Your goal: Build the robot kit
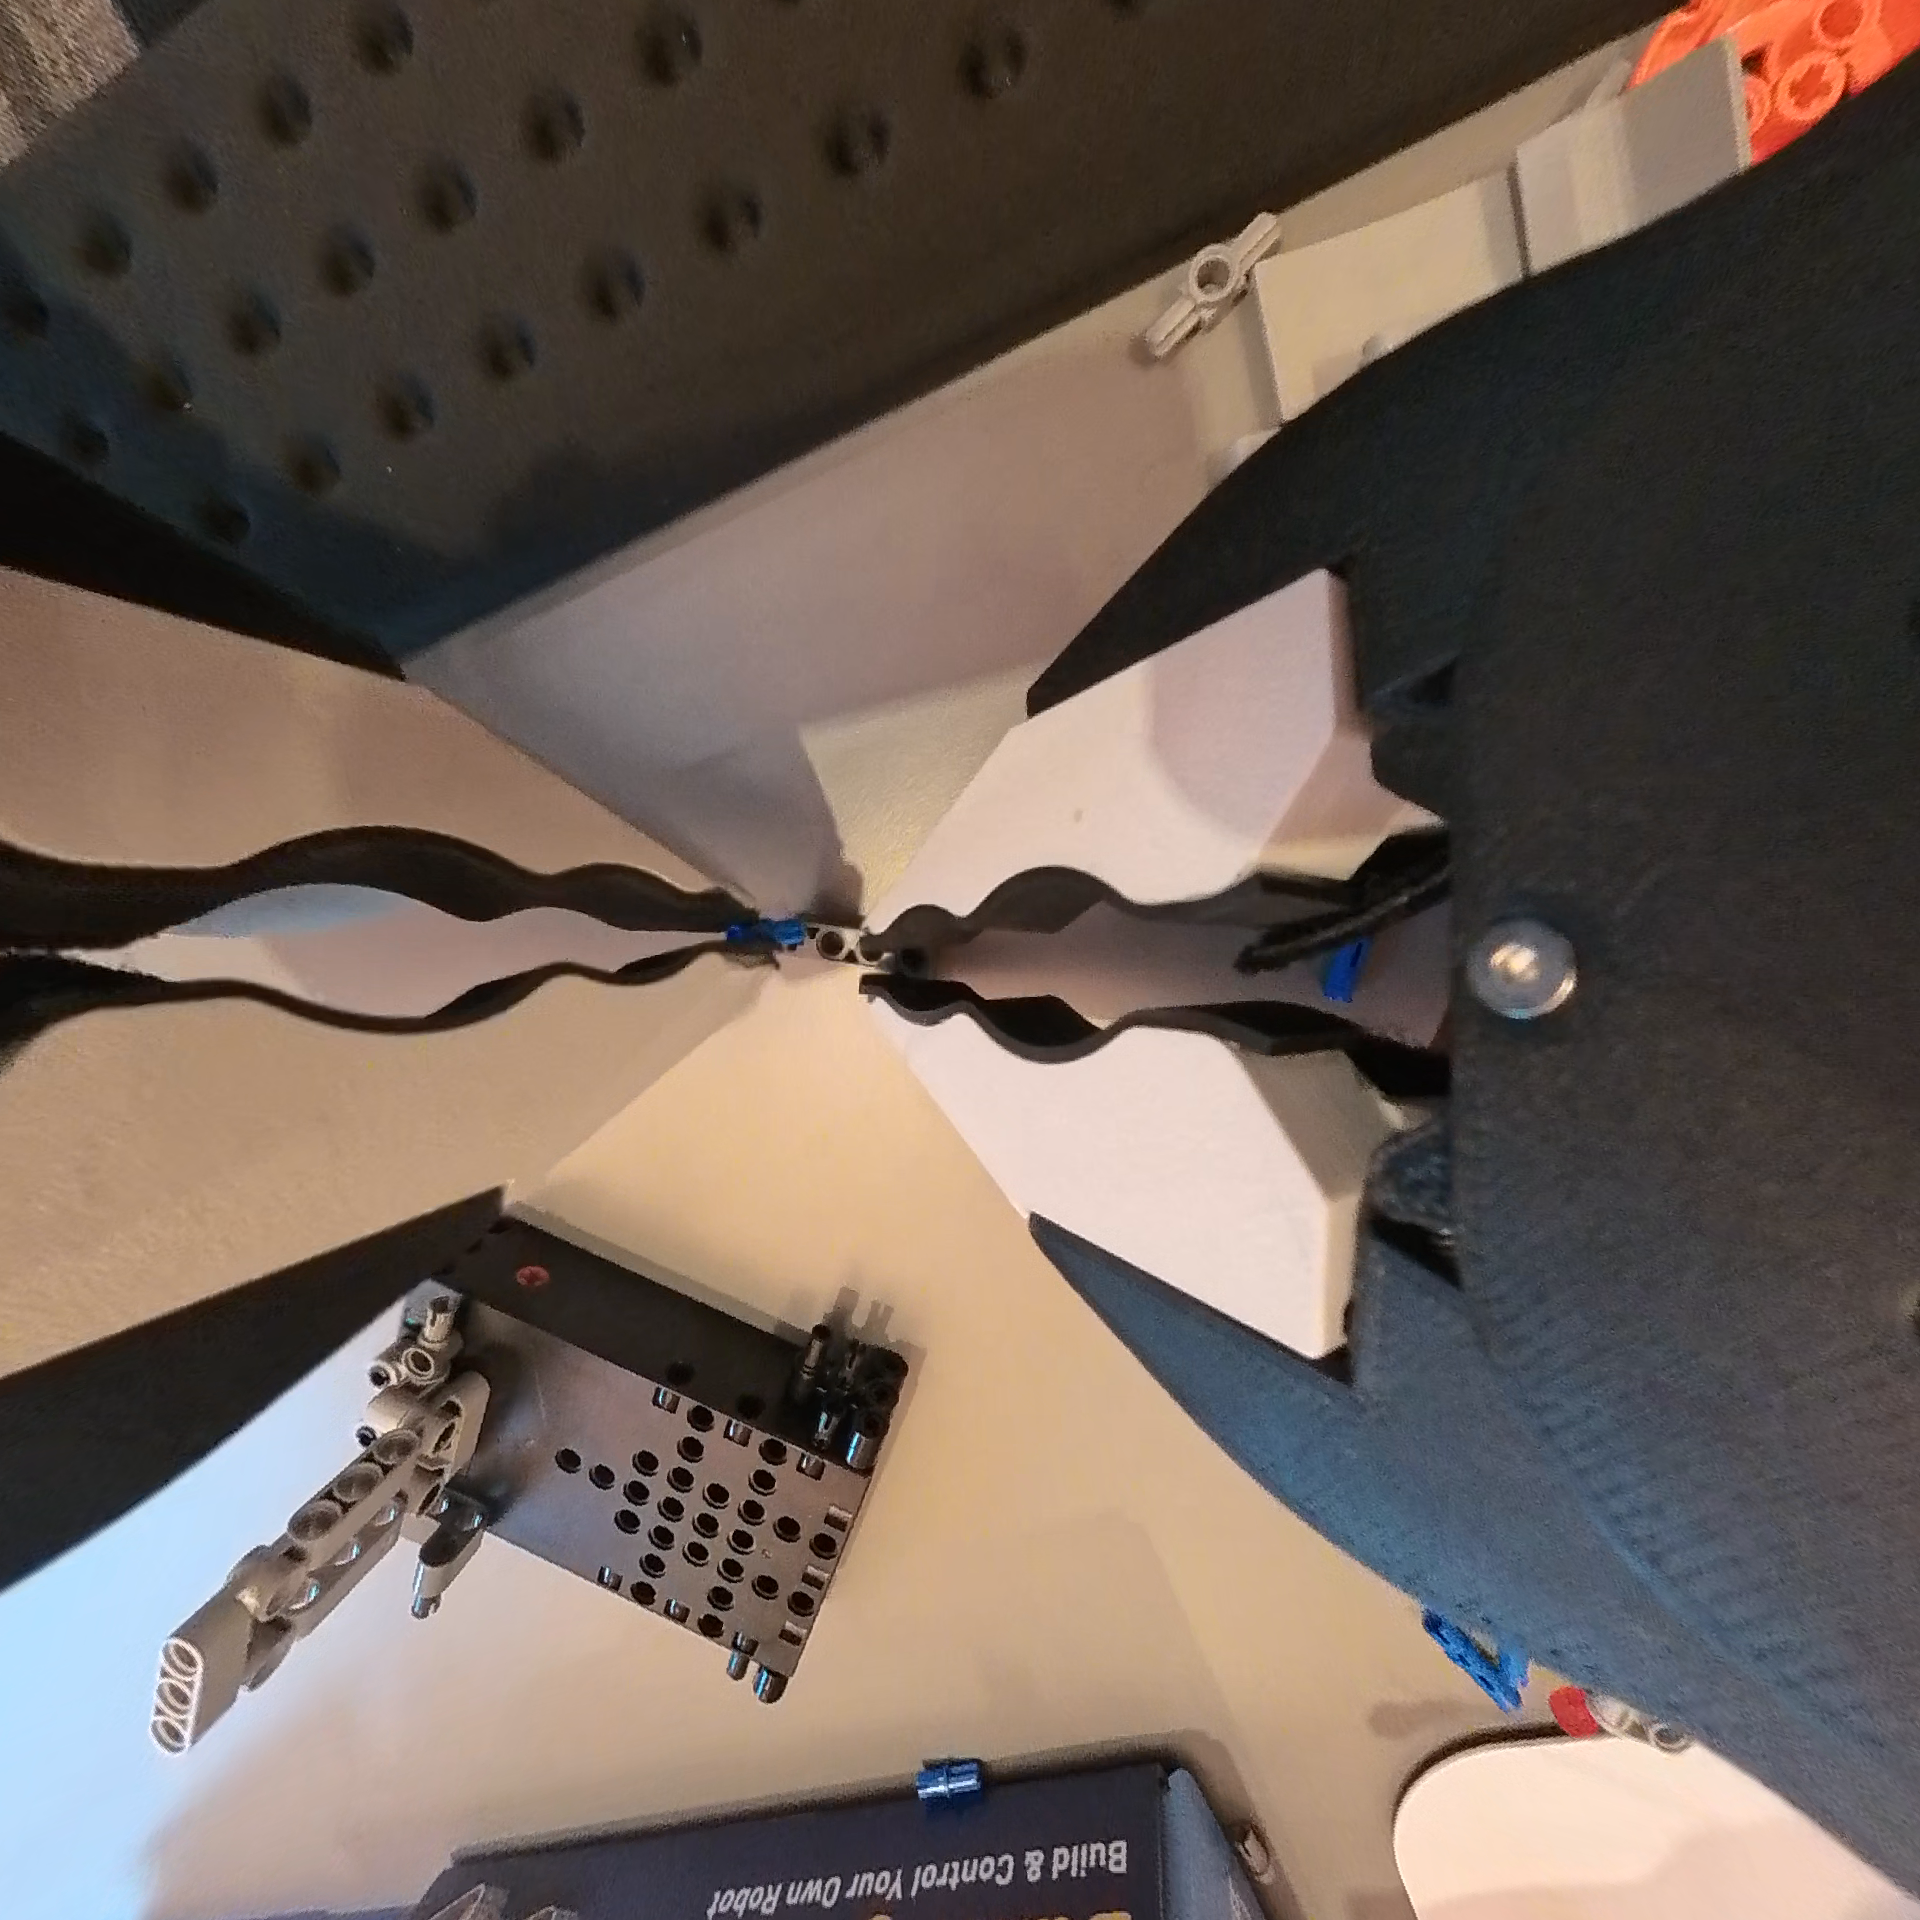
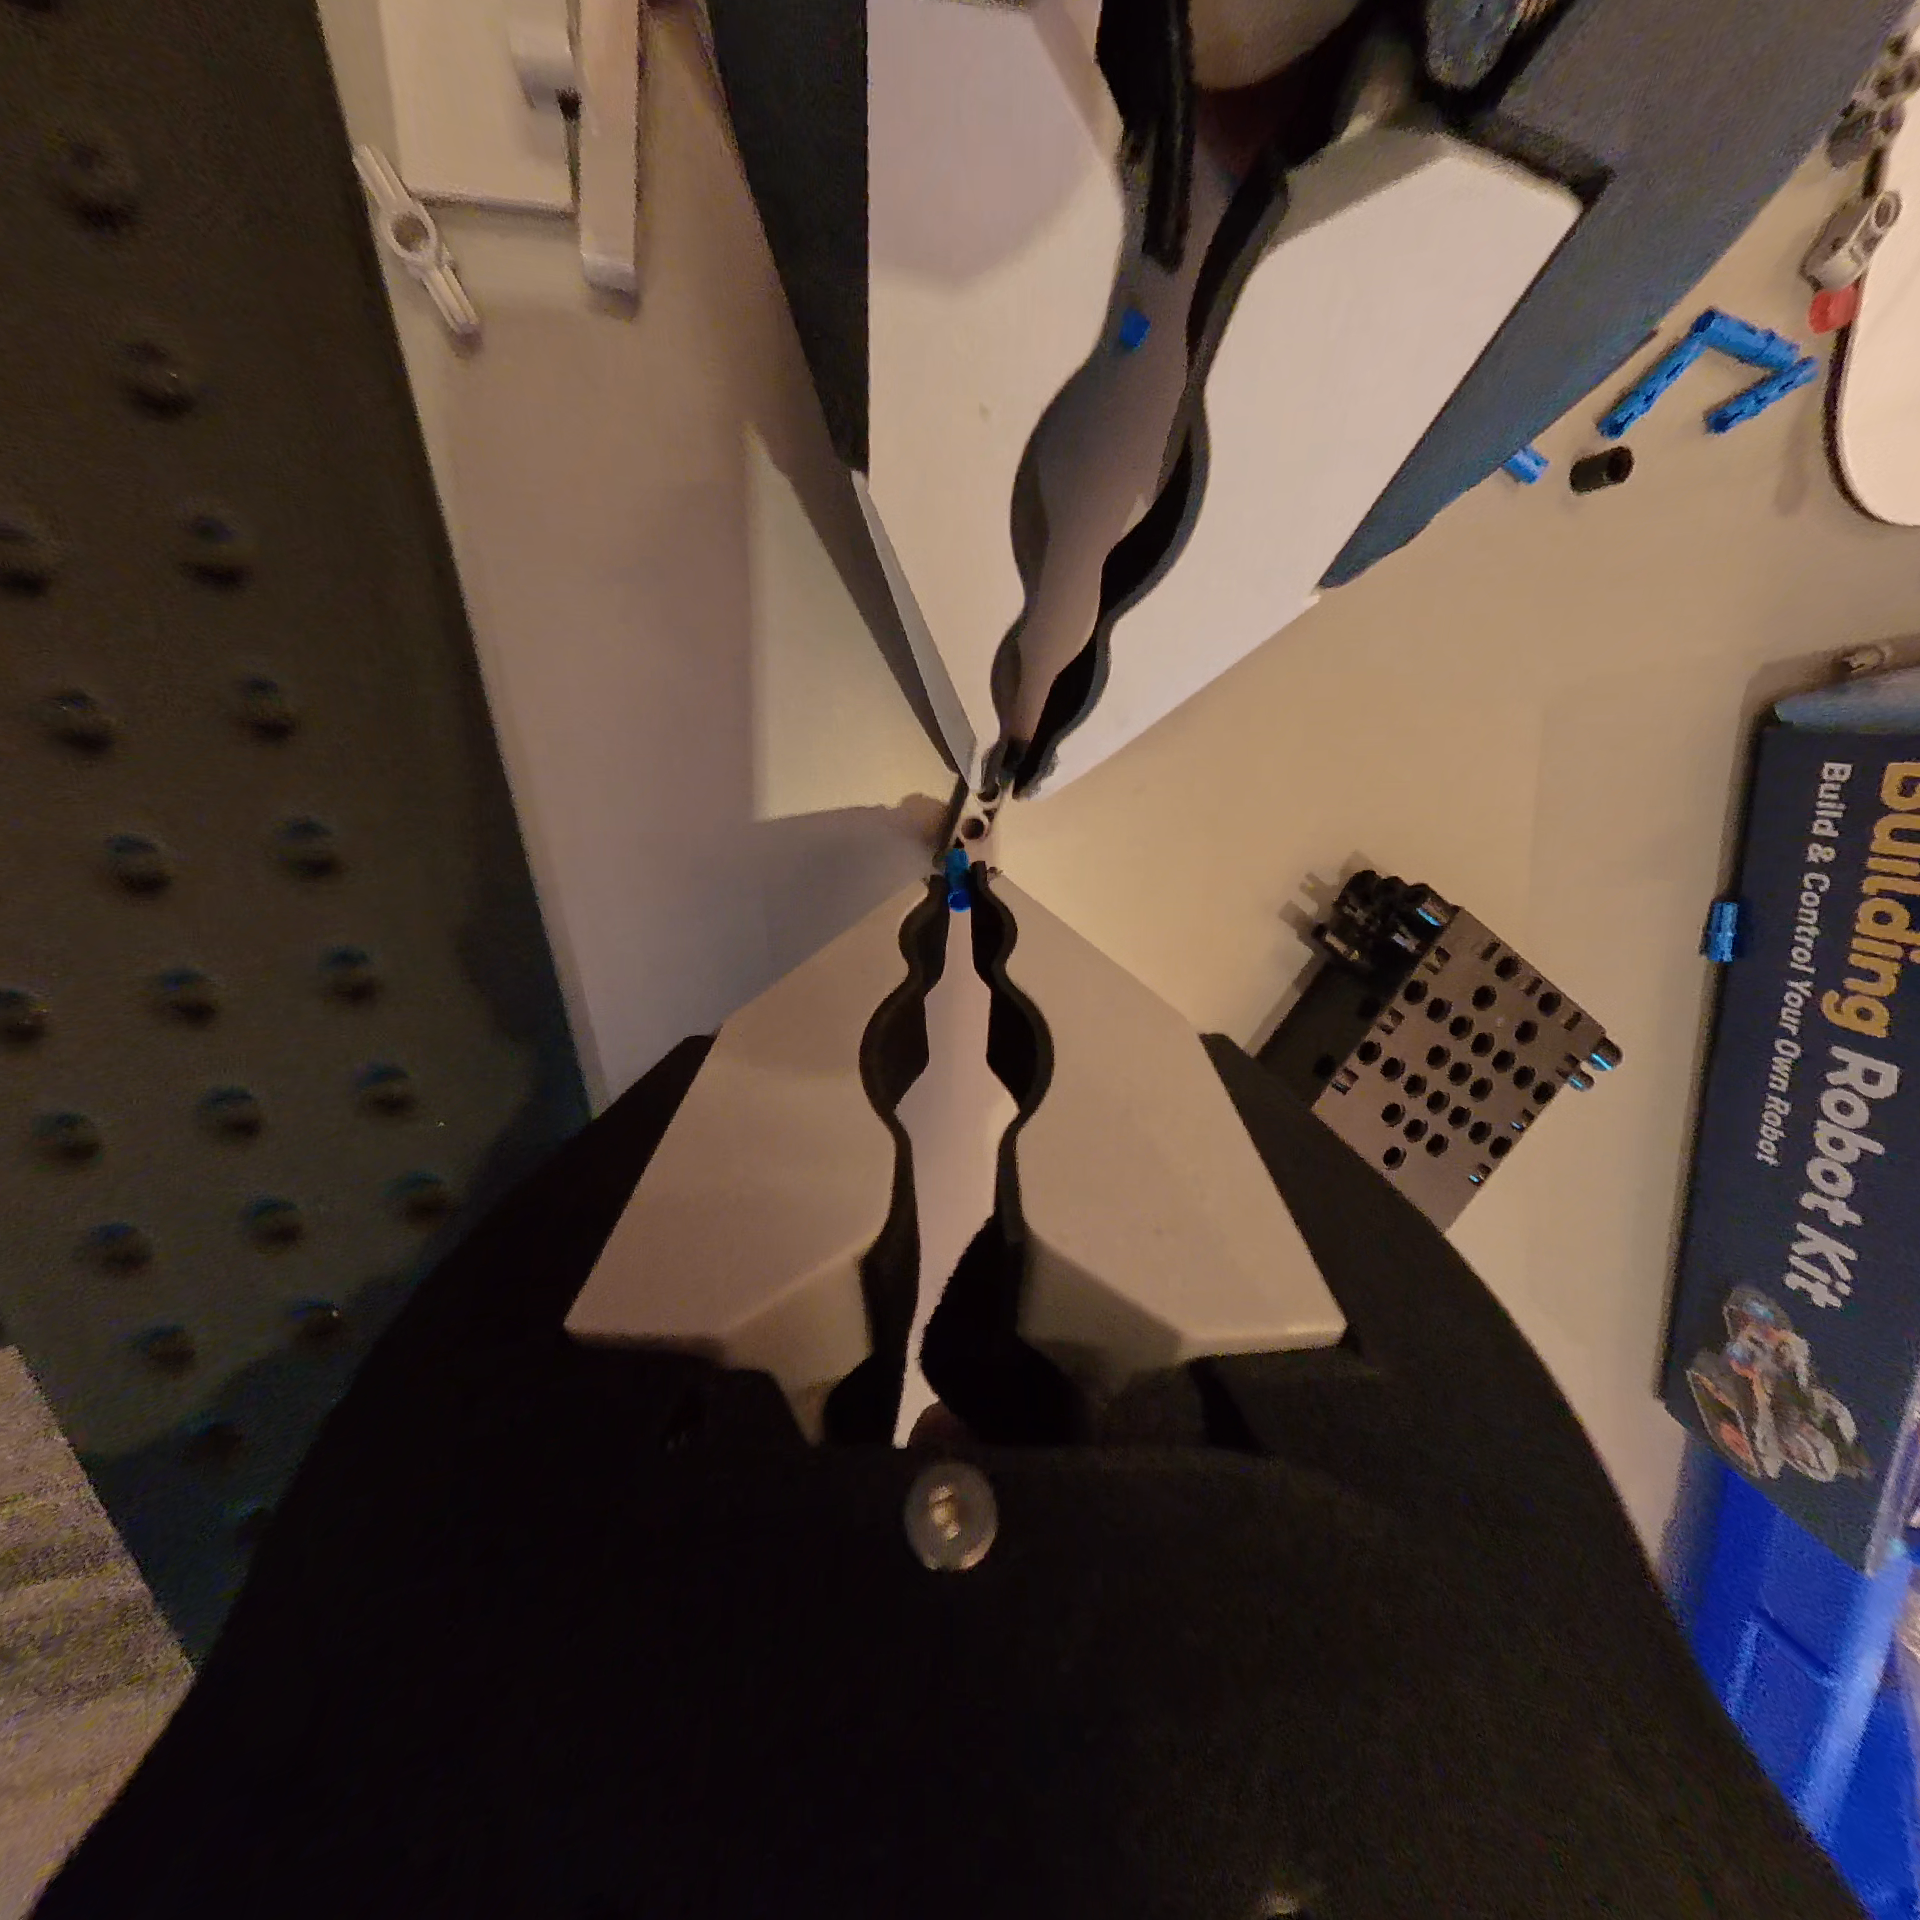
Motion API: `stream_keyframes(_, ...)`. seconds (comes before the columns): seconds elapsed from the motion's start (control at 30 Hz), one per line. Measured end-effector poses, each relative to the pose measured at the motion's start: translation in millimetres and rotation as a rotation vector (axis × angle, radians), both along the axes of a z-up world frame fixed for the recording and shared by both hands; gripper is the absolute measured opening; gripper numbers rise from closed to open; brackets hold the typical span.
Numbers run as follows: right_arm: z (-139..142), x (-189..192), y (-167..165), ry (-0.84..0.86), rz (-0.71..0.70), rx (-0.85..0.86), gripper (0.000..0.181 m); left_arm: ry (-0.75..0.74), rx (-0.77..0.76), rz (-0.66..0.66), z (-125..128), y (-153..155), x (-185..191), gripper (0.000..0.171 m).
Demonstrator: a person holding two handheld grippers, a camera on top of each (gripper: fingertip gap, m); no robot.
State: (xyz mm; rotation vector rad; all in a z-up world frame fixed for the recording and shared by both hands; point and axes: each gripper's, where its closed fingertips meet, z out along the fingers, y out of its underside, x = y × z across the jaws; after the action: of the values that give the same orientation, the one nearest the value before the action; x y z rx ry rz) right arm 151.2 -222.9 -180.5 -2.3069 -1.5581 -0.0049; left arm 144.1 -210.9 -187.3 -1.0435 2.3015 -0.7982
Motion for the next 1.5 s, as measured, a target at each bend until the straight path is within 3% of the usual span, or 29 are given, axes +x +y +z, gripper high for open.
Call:
stream_keyframes(0.47,-2.4,1.5,1.4,-0.059,0.066,-0.013,0.002,0.018,-0.051,-0.006,-1.8,-1.4,-1.8,0.002)
stream_keyframes(1.0,-2.4,1.5,4.8,-0.033,-0.006,-0.036,0.002,0.058,-0.096,-0.016,-1.5,-8.9,-14.4,0.004)
stream_keyframes(1.17,13.9,-0.6,9.2,0.14,-0.101,-0.023,0.002,-0.015,-0.079,0.025,11.0,-3.3,-11.9,0.008)
stream_keyframes(1.3,35.3,-6.1,12.8,0.363,-0.191,-0.009,0.002,-0.182,0.023,0.065,32.4,3.1,-5.3,0.01)
stream_keyframes(1.5,42.0,-12.0,14.5,0.403,-0.212,0.015,0.002,-0.292,0.141,0.078,43.4,1.9,1.9,0.002)
